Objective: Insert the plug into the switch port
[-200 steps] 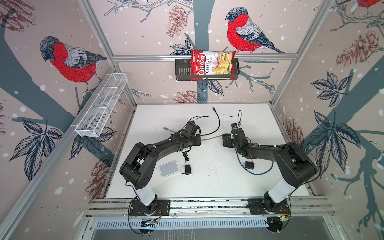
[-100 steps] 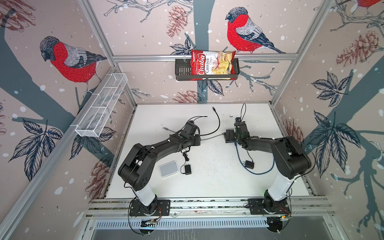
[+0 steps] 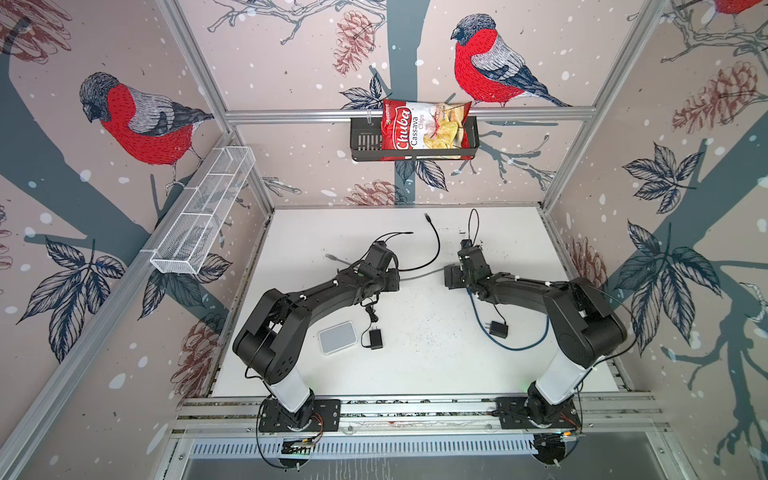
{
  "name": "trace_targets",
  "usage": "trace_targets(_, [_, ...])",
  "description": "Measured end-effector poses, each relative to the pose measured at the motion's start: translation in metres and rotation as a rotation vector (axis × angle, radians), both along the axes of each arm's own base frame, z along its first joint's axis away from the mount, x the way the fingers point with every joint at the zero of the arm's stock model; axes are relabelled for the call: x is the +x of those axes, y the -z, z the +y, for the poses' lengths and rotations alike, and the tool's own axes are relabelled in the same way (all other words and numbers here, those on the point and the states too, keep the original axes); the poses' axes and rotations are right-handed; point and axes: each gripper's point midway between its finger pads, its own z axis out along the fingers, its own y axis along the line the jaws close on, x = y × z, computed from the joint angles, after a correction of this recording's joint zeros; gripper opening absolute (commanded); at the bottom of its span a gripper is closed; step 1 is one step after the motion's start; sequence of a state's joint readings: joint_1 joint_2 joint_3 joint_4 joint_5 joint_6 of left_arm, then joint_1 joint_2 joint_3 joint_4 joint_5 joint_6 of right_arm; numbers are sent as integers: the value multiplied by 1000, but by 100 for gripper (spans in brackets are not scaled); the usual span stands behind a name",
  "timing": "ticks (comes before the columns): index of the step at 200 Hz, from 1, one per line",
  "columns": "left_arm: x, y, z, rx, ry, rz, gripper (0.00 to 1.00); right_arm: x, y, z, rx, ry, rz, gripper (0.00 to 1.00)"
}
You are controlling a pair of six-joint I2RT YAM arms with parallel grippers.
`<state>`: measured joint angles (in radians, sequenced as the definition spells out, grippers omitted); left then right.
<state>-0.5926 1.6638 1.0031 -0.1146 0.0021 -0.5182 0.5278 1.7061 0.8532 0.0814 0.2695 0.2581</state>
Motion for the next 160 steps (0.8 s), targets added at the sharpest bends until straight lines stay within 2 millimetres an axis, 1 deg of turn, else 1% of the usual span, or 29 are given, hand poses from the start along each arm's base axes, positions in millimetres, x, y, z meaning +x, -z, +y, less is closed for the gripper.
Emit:
trace_targets(24, [-2,3,2,2,1,1,53,-17,-2,-3,0,19,28,100])
trace_targets(44, [-6,8,4,9,1,13,53,-25,-7,-3,21,41,42,99])
trace_targets(68, [-7,8,6,10,-1,15,53,-35,-11,6,42,25,61,100])
trace_targets(92, [-7,7,7,9,-2,13,53,-44,-11,21,82,-14,96,100])
trace_targets(110, [-7,7,7,8,-3,11,53,-49,-9,28,110,-39,119,99])
trace_targets(126, [-7,7,7,6,-1,11,53,-51,-7,31,126,-46,132,99])
trace_targets(160, [-7,7,6,5,-1,11,53,-50,10,27,141,-27,180,100])
